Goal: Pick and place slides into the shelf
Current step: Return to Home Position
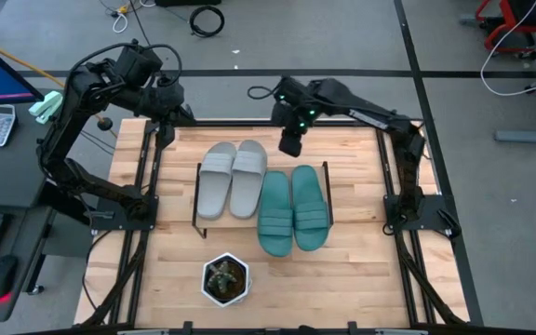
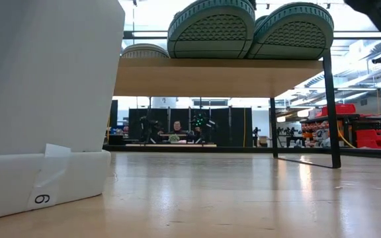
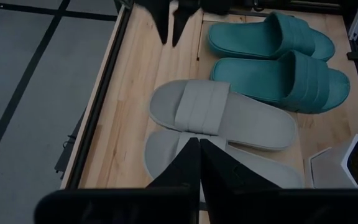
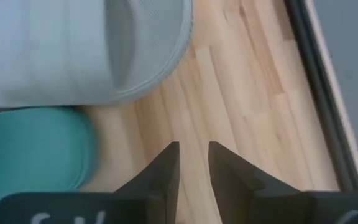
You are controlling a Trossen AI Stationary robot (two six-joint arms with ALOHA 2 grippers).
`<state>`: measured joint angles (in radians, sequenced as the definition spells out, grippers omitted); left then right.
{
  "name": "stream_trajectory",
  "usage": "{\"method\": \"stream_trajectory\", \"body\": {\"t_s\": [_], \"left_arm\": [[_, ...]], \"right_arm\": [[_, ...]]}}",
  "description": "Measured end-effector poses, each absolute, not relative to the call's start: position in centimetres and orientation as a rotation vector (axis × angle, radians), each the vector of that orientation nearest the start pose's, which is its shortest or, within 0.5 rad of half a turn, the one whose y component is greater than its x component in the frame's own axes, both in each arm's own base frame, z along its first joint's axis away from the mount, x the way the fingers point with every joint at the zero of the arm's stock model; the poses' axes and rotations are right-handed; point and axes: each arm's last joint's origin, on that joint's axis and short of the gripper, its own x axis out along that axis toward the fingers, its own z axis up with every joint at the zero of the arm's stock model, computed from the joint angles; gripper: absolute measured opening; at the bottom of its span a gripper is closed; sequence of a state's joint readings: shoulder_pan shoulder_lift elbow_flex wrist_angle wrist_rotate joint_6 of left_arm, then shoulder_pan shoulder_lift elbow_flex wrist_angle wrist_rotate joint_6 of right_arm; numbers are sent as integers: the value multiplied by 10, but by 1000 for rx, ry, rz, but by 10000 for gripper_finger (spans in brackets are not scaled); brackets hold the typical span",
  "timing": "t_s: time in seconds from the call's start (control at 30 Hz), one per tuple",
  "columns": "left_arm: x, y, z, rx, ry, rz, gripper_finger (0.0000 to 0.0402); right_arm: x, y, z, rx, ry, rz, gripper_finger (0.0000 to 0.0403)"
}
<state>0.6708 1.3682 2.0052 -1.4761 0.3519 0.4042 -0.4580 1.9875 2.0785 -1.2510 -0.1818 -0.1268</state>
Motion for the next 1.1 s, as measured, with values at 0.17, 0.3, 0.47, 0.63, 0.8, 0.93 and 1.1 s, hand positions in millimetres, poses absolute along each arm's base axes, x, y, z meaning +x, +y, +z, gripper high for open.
{"method": "stream_trajectory", "body": {"t_s": [0.17, 0.3, 0.47, 0.63, 0.8, 0.93, 1.1], "left_arm": [[161, 114, 483, -38, 777, 128, 10], [169, 116, 479, -51, 786, 91, 11], [184, 116, 473, -8, 818, 23, 5], [196, 111, 475, 45, 774, -18, 4], [214, 106, 473, 30, 642, -60, 3], [230, 102, 453, 14, 550, -45, 2], [236, 99, 409, -57, 505, 27, 2]], "right_arm": [[340, -160, 367, 250, 1092, -110, 82], [320, -144, 384, 231, 1132, -64, 62], [297, -123, 409, 167, 1099, 0, 26], [274, -106, 429, 130, 1050, 75, 7], [261, -99, 429, 135, 1056, 80, 4], [254, -94, 416, 144, 1085, 115, 3], [237, -76, 401, 121, 1079, 180, 2]]}}
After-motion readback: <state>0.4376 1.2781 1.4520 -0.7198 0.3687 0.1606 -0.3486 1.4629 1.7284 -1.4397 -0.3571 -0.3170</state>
